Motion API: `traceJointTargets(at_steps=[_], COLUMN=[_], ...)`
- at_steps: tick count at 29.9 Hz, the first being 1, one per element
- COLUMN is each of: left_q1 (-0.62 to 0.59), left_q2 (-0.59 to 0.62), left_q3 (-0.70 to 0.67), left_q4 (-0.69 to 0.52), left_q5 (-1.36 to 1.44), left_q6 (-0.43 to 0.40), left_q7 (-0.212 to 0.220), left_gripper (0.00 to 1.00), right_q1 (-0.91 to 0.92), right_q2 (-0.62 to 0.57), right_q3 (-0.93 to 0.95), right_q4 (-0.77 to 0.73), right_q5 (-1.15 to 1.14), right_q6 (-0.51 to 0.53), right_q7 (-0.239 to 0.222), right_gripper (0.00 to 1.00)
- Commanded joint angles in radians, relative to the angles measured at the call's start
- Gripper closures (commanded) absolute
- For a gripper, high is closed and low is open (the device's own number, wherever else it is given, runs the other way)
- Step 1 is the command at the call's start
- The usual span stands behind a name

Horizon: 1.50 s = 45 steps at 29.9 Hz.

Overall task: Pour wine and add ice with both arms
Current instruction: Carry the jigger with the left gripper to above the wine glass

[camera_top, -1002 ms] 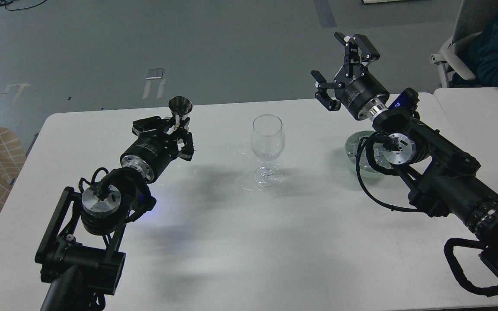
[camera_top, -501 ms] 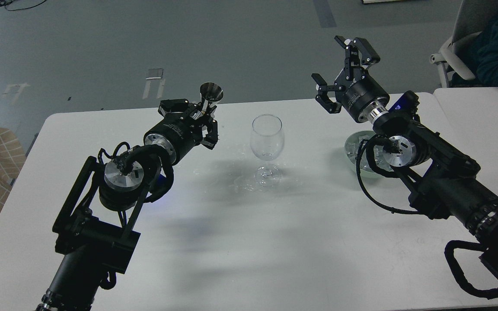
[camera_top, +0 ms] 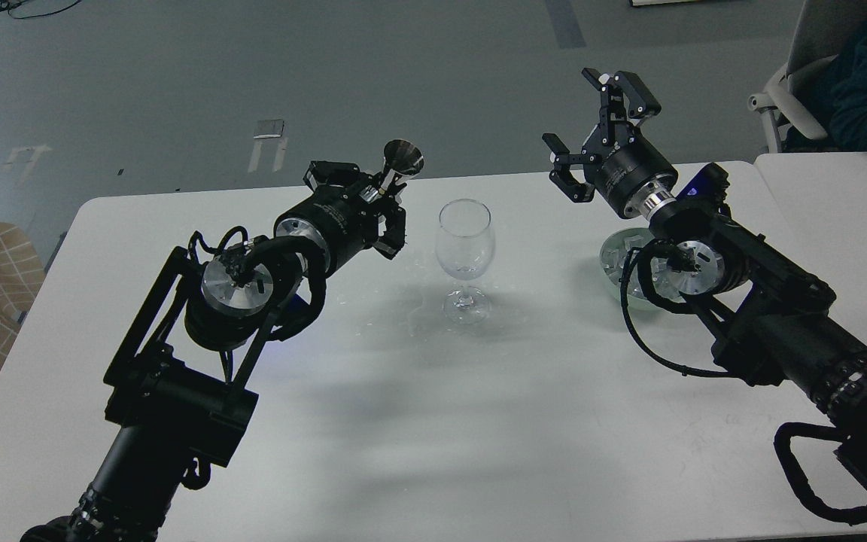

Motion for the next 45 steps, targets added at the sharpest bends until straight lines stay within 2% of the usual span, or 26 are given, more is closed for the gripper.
traceJointTargets(at_steps=[1, 37, 45], left_q1=[-0.007, -0.027, -0.013], left_q2=[0.000, 0.000, 0.000], left_q3=[0.007, 0.130, 0.154], left_q4=[-0.027, -0.048, -0.048], left_q5=[0.000, 0.276, 0.371], left_q6=[0.015, -0.002, -0.029], left_q7=[0.008, 0.002, 0.001], left_gripper=[1.00, 1.00, 1.00], right_q1=[0.000, -0.002, -0.003], right_q2=[0.000, 0.000, 0.000], right_q3=[0.000, 0.000, 0.000], right_q4=[0.000, 0.002, 0.002], right_q5=[-0.005, -0.005, -0.005], right_q6=[0.000, 0.000, 0.000], right_q7=[0.000, 0.002, 0.002], right_gripper=[0.00, 0.00, 0.00])
